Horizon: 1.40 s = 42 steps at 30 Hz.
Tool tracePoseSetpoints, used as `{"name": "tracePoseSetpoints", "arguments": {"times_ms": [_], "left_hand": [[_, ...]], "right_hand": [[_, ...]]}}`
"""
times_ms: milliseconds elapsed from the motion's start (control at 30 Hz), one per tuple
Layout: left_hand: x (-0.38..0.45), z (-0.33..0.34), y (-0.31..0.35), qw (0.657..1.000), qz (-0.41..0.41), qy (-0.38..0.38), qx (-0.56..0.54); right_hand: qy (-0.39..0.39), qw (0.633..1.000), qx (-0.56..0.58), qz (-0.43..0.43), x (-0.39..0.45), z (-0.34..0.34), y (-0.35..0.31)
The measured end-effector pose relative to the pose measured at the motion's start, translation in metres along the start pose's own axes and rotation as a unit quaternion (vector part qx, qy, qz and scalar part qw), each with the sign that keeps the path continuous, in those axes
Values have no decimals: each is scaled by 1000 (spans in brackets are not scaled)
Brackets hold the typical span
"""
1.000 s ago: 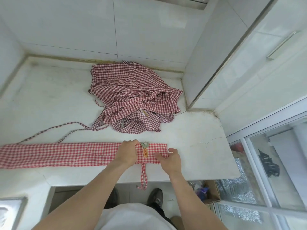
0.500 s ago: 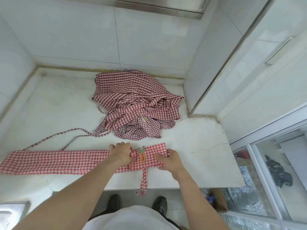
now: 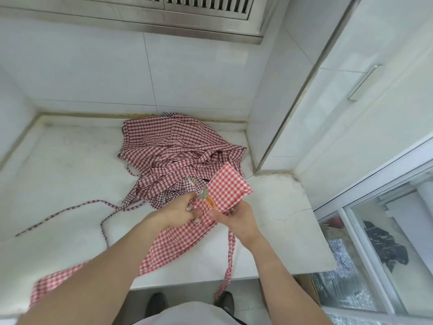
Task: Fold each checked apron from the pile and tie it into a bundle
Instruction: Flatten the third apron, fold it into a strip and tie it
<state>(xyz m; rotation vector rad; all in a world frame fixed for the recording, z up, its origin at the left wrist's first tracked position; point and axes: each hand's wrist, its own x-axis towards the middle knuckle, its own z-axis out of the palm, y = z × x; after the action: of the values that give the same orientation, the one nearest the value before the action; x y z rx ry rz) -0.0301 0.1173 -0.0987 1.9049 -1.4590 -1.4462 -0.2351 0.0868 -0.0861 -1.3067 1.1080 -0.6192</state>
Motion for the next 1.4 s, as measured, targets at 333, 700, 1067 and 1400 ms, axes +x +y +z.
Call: {"name": "tracePoseSetpoints", "arguments": {"times_ms": [333,700,1067,1400], "left_hand": [[2,-18,41,990,17,-44,-130],[-28,-38,84,963,0,-95,-253],[-27,-33,82,927,25,-100,-360],[-29,-39,84,927,92,2,-364]], "right_hand": [[94,984,-69,-131,9,-10,-41],[148,748,-361,-537,21,-35,-60],[47,722,-482,-494,17,-44,-66],[-54,997,-55,1,-11,-53,-99]]}}
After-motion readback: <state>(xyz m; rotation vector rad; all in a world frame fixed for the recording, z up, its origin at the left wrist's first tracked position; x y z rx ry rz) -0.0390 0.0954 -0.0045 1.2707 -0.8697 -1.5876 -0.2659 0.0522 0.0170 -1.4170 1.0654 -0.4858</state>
